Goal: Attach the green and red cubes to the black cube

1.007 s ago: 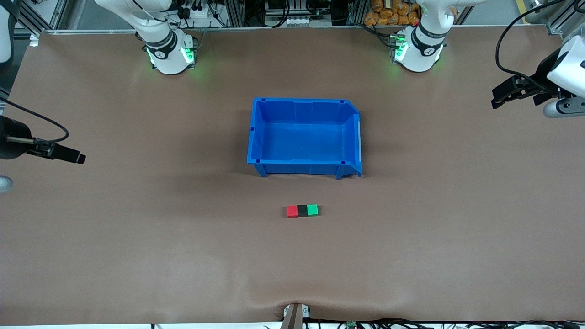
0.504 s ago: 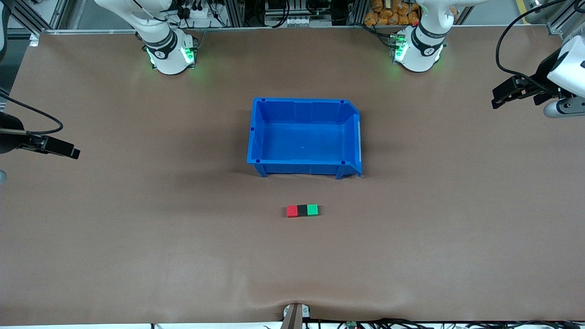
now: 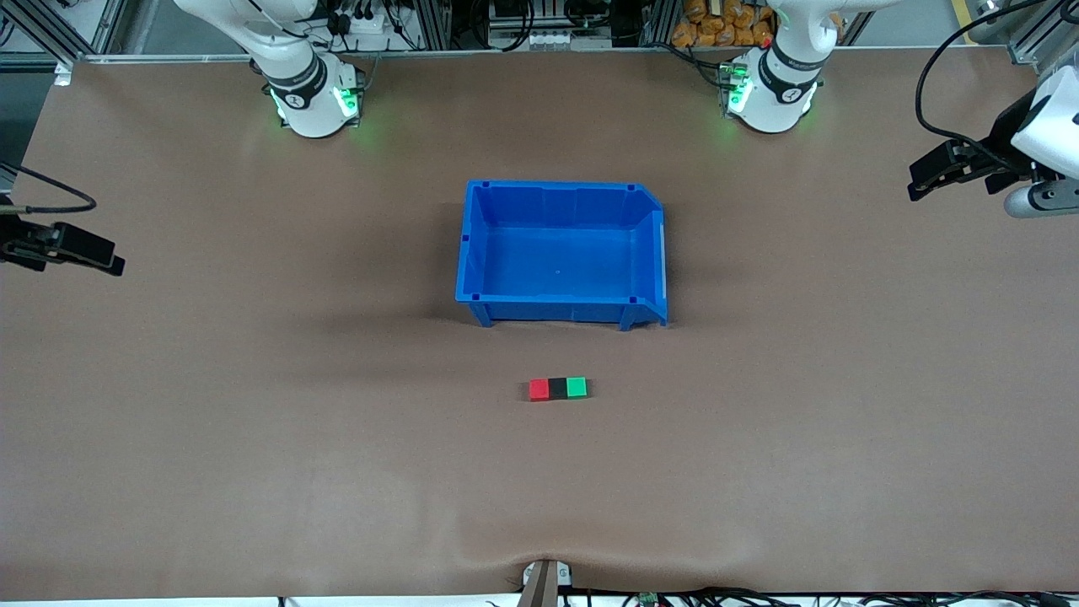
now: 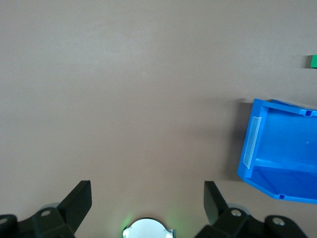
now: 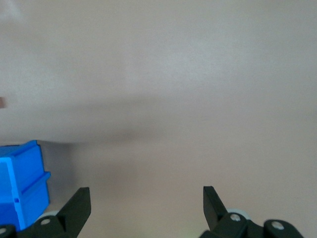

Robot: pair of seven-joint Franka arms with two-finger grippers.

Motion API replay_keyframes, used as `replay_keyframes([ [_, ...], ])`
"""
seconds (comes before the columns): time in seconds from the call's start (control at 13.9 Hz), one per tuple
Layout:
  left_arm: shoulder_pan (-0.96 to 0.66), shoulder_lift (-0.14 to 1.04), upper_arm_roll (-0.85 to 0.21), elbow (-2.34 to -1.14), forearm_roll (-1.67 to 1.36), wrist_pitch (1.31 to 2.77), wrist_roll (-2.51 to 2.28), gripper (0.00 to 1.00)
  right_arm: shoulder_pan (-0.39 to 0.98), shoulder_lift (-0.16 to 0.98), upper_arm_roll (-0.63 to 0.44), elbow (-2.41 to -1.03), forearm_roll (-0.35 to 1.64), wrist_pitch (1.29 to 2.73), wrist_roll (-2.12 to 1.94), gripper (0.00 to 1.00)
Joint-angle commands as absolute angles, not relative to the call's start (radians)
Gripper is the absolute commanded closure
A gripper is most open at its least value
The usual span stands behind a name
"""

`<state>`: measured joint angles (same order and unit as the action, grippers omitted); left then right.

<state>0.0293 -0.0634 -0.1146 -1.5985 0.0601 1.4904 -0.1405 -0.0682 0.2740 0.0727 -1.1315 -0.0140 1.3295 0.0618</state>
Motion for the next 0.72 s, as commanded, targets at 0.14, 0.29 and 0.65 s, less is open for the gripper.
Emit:
replay_keyframes([
  [0.14,0.043,-0.080,-0.115,-1.605,0.052,1.483,-0.123,0.00,-0.063,0.212,0.066,-1.173,-0.035,1.318,0.029,0.00],
  [0.29,0.043,-0.080,-0.117,-1.605,0.052,1.483,-0.123,0.00,-0.058,0.207,0.066,-1.175,-0.035,1.316,0.028,0.00],
  [0.65,0.043,-0.081,-0.118,-1.603,0.052,1.480,-0.123,0.00,-0.063,0.175,0.060,-1.189,-0.037,1.307,-0.017,0.00],
])
